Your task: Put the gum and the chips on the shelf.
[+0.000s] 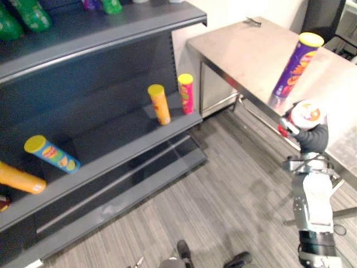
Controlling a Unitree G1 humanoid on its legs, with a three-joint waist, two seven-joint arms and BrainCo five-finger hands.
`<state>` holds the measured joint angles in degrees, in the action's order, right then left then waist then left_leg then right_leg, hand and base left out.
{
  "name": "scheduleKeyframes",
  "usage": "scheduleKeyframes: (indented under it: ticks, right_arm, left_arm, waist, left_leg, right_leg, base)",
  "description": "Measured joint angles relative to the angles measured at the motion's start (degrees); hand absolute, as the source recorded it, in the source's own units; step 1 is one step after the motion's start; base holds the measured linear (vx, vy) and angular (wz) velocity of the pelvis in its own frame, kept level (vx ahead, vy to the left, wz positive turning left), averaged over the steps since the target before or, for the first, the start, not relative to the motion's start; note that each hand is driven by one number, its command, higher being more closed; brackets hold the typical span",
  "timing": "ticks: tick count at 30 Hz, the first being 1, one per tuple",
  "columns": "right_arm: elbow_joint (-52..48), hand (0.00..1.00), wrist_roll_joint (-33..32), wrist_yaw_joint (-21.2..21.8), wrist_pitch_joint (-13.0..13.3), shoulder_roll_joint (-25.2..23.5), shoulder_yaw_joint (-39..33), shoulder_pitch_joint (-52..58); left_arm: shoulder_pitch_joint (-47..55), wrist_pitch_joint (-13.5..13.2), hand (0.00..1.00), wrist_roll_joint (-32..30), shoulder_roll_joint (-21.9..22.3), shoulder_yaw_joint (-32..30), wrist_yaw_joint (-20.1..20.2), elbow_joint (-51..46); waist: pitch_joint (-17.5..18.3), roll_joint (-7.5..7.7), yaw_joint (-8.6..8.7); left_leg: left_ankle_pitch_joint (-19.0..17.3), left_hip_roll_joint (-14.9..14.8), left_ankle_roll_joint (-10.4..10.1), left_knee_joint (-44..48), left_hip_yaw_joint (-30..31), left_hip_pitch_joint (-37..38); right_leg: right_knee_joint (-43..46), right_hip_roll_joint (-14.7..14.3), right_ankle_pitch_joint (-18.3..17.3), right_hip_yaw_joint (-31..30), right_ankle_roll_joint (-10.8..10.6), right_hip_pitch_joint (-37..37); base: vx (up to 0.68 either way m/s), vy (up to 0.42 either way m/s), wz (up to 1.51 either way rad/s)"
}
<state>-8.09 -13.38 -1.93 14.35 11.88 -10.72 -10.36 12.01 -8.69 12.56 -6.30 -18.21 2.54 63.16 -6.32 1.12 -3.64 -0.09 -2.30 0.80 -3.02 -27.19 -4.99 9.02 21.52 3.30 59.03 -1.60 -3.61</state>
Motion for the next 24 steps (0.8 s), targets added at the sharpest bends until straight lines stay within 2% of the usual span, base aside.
scheduleKeyframes:
  ticks: [4, 10, 13, 15, 17, 18, 19, 20, 21, 22, 23, 24]
  right_arm:
    - [0.01, 1.0, -0.02, 0.74, 0.0, 0.0, -0.03, 1.16]
    - [1.36, 1.0, -0.09, 1.81, 0.01, 0.01, 1.8, 1.38]
    - [3.46, 1.0, -0.13, 2.86, -0.1, 0.01, 6.74, 0.88]
    - [3.8, 1.0, -0.16, 4.21, -0.33, -0.01, 10.04, 0.0]
    - [3.8, 1.0, -0.28, 5.13, -0.36, 0.0, 12.36, -0.4]
    - [3.8, 1.0, -0.49, 5.49, -0.36, -0.02, 13.32, -0.71]
    - [3.81, 1.0, -0.61, 5.87, -0.4, -0.03, 13.99, -0.73]
    - [3.81, 1.0, -0.69, 6.12, -0.39, -0.04, 14.26, -0.47]
    - [3.83, 1.0, -0.77, 6.23, -0.41, 0.07, 14.69, -0.26]
    - [3.8, 1.0, -1.14, 6.35, -0.35, -0.06, 15.21, 0.04]
    - [3.78, 1.0, -1.23, 6.55, -0.35, -0.15, 15.36, 0.41]
    - [3.67, 1.0, -1.27, 7.07, -0.35, -0.21, 15.97, 1.15]
  left_arm:
    - [0.02, -0.02, 0.0, 0.01, 0.05, -0.01, 0.08, -1.04]
    - [-0.08, -0.11, 0.0, 0.75, 0.55, 0.41, 0.2, -2.27]
    - [-1.02, -0.28, 0.0, 1.2, 0.4, 0.43, 0.2, -2.92]
    - [-1.1, -0.28, 0.0, 3.0, 0.52, 0.52, 0.28, -2.91]
    - [-1.08, -0.3, 0.0, 3.28, 0.49, 0.5, 0.34, -2.84]
    - [-1.08, -0.29, 0.0, 4.81, 0.53, 0.8, 0.38, -2.85]
    - [-1.05, -0.35, 0.0, 5.28, 0.47, 1.19, 0.36, -2.87]
    - [-0.9, -0.43, 0.0, 5.31, 0.18, 1.67, 0.26, -2.86]
    - [-0.69, -0.77, 0.0, 5.34, -0.6, 3.35, 0.12, -2.92]
    - [-0.76, -0.78, 0.0, 5.35, -1.81, 4.82, 0.03, -3.06]
    - [-0.95, -0.78, 0.0, 5.35, -2.4, 5.27, -0.03, -3.03]
    - [-1.27, -0.83, 0.0, 5.35, -3.31, 5.55, -0.09, -2.86]
  waist:
    - [-0.02, 0.02, 0.01]
    - [-0.3, 0.42, -0.56]
    - [-2.11, 1.54, -1.72]
    - [-3.26, 1.31, -1.98]
    - [-3.89, 0.9, -3.47]
    - [-4.32, 0.46, -4.21]
    - [-5.14, 0.32, -4.31]
    - [-5.22, 0.34, -4.02]
    - [-5.39, 0.37, -3.15]
    - [-6.11, 0.02, -2.34]
    - [-6.35, -0.1, -1.97]
    - [-6.63, 0.51, -1.1]
  left_leg:
    - [2.08, 0.01, -0.1, -2.64, 1.64, 0.2]
    - [2.53, 0.02, 0.36, -1.63, 4.07, -1.05]
    - [-0.75, -1.13, 0.61, 6.17, 5.07, -5.28]
    - [-3.94, -2.46, 0.77, 12.67, 6.23, -8.13]
    - [-7.71, -4.0, 0.8, 18.5, 6.83, -10.8]
    - [-9.84, -4.26, 1.02, 21.04, 7.57, -12.12]
    - [-10.53, -3.67, 1.87, 21.52, 8.35, -11.66]
    - [-10.6, -2.92, 2.05, 21.54, 9.32, -11.59]
    - [-10.6, -1.42, 2.68, 21.6, 11.71, -11.15]
    - [-10.46, -1.14, 3.89, 21.98, 15.21, -10.73]
    - [-10.38, -1.03, 4.16, 22.14, 16.94, -10.87]
    - [-10.18, 0.06, 4.41, 21.97, 19.98, -10.76]
  right_leg:
    - [0.01, -0.89, -0.47, -0.18, 0.65, -0.08]
    - [-0.06, -1.09, -0.51, -2.67, 0.68, 0.12]
    - [-0.14, -0.96, -0.48, -2.81, 0.64, 0.25]
    - [-0.05, -1.23, -0.45, -2.84, 0.6, 0.92]
    - [0.5, -1.52, -0.41, -3.07, 0.39, 1.07]
    - [2.67, -0.65, -0.7, -3.45, 0.02, 1.07]
    - [7.17, 1.55, -0.73, -7.14, -0.01, 0.54]
    - [10.04, 2.76, -0.43, -10.5, 0.99, -0.3]
    - [18.03, 4.47, 0.93, -21.12, 6.01, -4.26]
    - [23.01, 2.15, -0.33, -34.66, 5.64, -8.45]
    - [23.13, -0.71, -3.55, -40.37, 2.6, -9.29]
    - [22.3, -4.98, -7.7, -47.31, 0.43, -10.08]
  base:
    - [0.11, -0.048, 0.17]
    - [0.11, -0.033, 0.21]
    - [0.07, -0.013, 0.31]
    - [0.03, 0.024, 0.21]
    - [-0.04, 0.071, 0.02]
    - [-0.05, 0.129, 0.23]
    - [-0.03, 0.139, 0.44]
    - [0.03, 0.19, 0.79]
    - [0.1, 0.194, 1.07]
    - [0.1, 0.162, 1.13]
    - [0.11, 0.069, 1.32]
    - [0.09, 0.012, 1.22]
